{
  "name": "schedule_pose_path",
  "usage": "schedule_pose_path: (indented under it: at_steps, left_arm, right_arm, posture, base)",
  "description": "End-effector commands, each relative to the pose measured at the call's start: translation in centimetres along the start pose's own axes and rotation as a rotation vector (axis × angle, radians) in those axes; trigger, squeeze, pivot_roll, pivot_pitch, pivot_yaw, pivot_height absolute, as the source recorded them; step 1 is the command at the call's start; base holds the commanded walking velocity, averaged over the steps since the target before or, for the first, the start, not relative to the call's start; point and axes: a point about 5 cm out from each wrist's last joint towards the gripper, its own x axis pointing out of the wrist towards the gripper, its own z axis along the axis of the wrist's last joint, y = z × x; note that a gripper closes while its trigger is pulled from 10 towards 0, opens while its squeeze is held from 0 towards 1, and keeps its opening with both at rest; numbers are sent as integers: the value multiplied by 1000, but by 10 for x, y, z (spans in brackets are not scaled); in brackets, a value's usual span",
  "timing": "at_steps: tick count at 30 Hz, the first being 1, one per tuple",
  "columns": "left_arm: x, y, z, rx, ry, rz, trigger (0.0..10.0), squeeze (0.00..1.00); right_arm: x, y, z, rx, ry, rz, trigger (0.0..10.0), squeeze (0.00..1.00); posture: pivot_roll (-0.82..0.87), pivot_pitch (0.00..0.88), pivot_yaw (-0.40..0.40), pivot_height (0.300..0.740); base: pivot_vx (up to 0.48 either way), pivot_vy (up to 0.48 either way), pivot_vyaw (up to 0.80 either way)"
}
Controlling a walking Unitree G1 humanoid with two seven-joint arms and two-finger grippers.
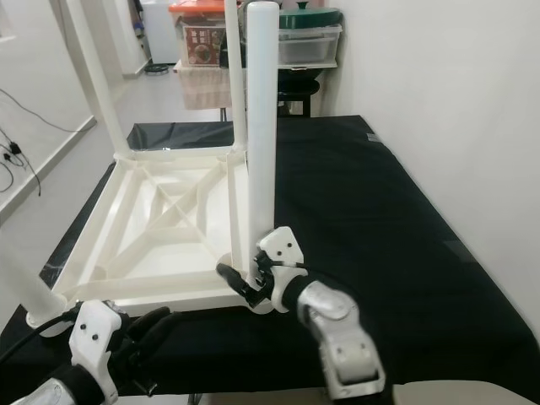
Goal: Building children table
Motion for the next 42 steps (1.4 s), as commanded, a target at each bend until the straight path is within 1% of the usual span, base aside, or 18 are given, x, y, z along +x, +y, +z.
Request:
schedule_pose_path:
  at_steps: [1, 5, 7, 10, 11, 12, 21, 27, 28, 29, 31, 32, 33, 34, 36, 37, 40, 42]
  left_arm:
    - [-1, 1, -1, -14, 21, 10, 10000, 0]
    - [3, -1, 0, -44, 29, -15, 10000, 0]
    - [4, -1, 0, -44, 29, -23, 10000, 0]
    - [5, -1, 0, -43, 29, -24, 10000, 0]
    - [6, -2, 0, -42, 31, -37, 10000, 0]
    - [7, -2, 0, -44, 34, -47, 10000, 0]
    - [13, -5, -1, -53, 39, -86, 10000, 0]
    - [18, -7, -1, -60, 27, -167, 10000, 0]
    - [19, -7, 0, -53, 24, -181, 10000, 0]
    - [19, -7, 0, -53, 24, -181, 10000, 0]
    - [20, -8, 1, -44, 22, -199, 10000, 0]
    - [21, -8, 4, -40, 17, -213, 10000, 0]
    - [22, -8, 6, -40, 12, -222, 10000, 0]
    - [23, -8, 8, -39, 5, -228, 10000, 0]
    - [24, -8, 9, -38, 1, -232, 10000, 0]
    - [25, -9, 10, -47, -6, -235, 10000, 0]
    - [31, -9, 10, -74, -28, -254, 10000, 0]
    - [33, -9, 10, -76, -29, -260, 10000, 0]
  right_arm:
    - [3, 5, 1, -2, -30, 118, 10000, 0]
    - [-1, -34, -7, 43, -15, 139, 10000, 0]
    - [-1, -42, -7, 69, -21, 151, 10000, 0]
    - [-1, -44, -7, 80, -25, 161, 10000, 0]
    - [0, -48, -8, 95, -23, 177, 1882, 0]
    - [2, -50, -9, 112, -26, 208, 0, 0]
    - [3, -54, -17, 154, -22, 306, 0, 0]
    - [-3, -58, -22, 139, -57, 213, 0, 0]
    - [0, -55, -27, 131, -35, 120, 0, 0]
    - [0, -55, -27, 131, -35, 120, 0, 0]
    - [3, -51, -32, 118, -11, 1, 0, 0]
    - [13, -31, -47, 242, 42, -303, 0, 0]
    - [21, -3, -52, 337, 71, -393, 0, 0]
    - [22, 12, -53, 337, 113, -494, 0, 0]
    - [22, 19, -52, 321, 130, -542, 0, 0]
    - [25, 17, -50, 288, 114, -502, 0, 0]
    - [23, 0, -53, 282, 104, -498, 0, 0]
    - [25, -1, -53, 275, 103, -500, 0, 0]
  posture:
    - [35, 0, 10, 740]
    - [49, 0, 2, 740]
    - [52, 0, 1, 740]
    - [52, 0, 1, 740]
    - [57, 0, -1, 740]
    - [58, 0, -3, 740]
    - [54, 0, -7, 740]
    - [45, 0, -5, 740]
    - [33, 0, -5, 740]
    - [33, 0, -5, 740]
    - [33, 0, -5, 740]
    - [18, 0, 0, 740]
    - [22, 0, -1, 740]
    - [22, 0, -1, 740]
    - [22, 0, -1, 740]
    - [-8, 0, 20, 740]
    - [0, 0, 10, 740]
    - [-3, 0, 11, 740]
  base:
    - [0, 0, 0]
    - [0, 0, 0]
    - [0, 0, 0]
    - [0, 0, 0]
    - [0, 0, 0]
    - [0, 0, 0]
    - [0, 0, 0]
    - [0, 0, 0]
    - [0, 0, 0]
    - [0, 0, 0]
    - [0, 0, 0]
    - [0, 0, 0]
    - [0, 0, 0]
    - [0, 0, 0]
    - [0, 0, 0]
    - [0, 0, 0]
    - [0, 0, 0]
    - [0, 0, 0]
